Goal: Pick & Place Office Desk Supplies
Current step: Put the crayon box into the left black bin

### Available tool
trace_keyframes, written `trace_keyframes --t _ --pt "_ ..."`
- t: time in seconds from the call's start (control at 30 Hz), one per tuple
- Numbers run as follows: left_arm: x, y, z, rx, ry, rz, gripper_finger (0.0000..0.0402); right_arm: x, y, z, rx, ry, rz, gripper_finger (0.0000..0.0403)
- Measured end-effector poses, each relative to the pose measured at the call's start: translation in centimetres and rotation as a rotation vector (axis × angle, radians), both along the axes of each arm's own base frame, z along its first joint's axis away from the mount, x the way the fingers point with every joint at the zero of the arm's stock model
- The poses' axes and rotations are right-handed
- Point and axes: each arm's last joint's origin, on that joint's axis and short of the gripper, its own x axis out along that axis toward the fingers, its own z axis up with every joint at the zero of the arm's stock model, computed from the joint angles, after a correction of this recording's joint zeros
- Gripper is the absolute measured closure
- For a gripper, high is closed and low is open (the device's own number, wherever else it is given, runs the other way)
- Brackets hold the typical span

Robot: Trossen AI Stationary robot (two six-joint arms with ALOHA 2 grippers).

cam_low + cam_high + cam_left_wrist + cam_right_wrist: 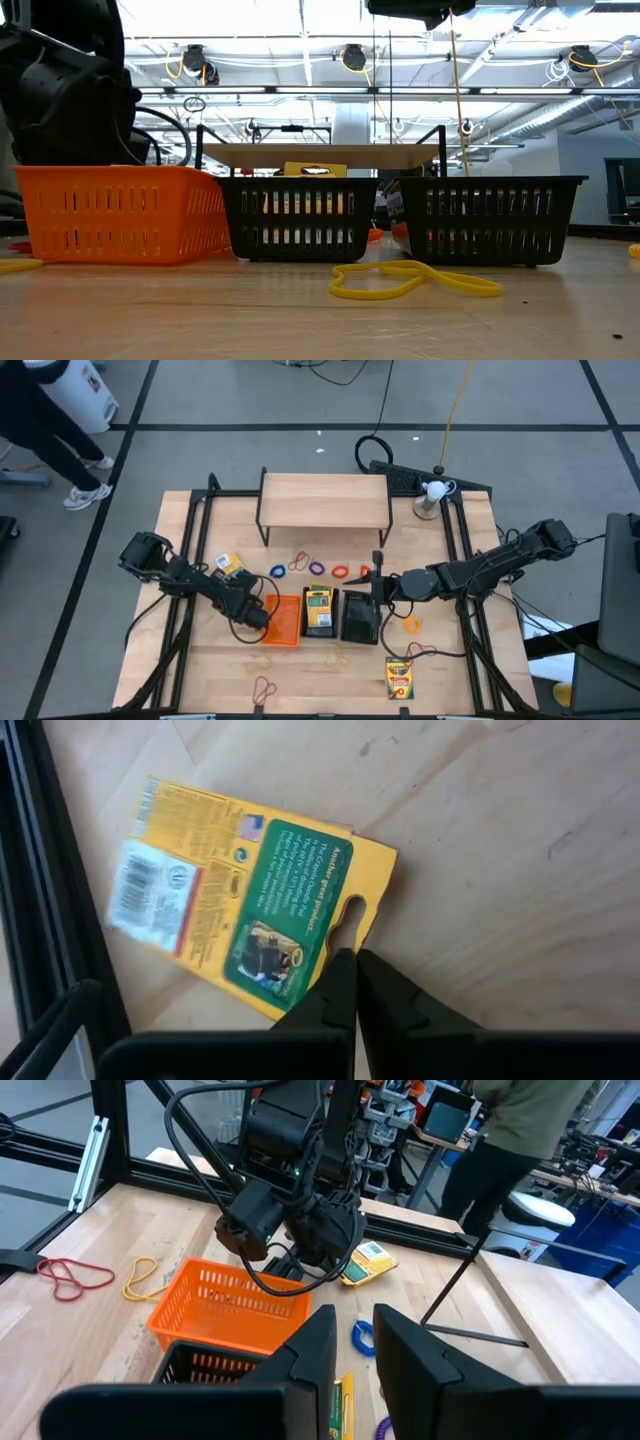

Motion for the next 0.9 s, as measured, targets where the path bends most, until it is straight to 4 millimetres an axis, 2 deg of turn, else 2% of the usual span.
trace_keyframes --t 0.2,0.5,0.7,0.9 --pt "1.1 -0.4 2.3 0.048 0.047 -0.007 0.0401 0.0 0.0 0.0 -0.013 0.000 0.003 0.0344" --pt "2.7 -1.3 8.2 0.203 0.095 -0.049 0.0401 0.0 0.0 0.0 -0.013 0.000 0.003 0.0344" --pt "3.4 -1.6 11.2 0.216 -0.013 -0.115 0.0401 0.0 0.0 0.0 -0.013 0.000 0.003 0.0344" --pt "3.7 -1.6 12.8 0.253 -0.096 -0.146 0.0401 0.0 0.0 0.0 -0.016 0.001 0.004 0.0344"
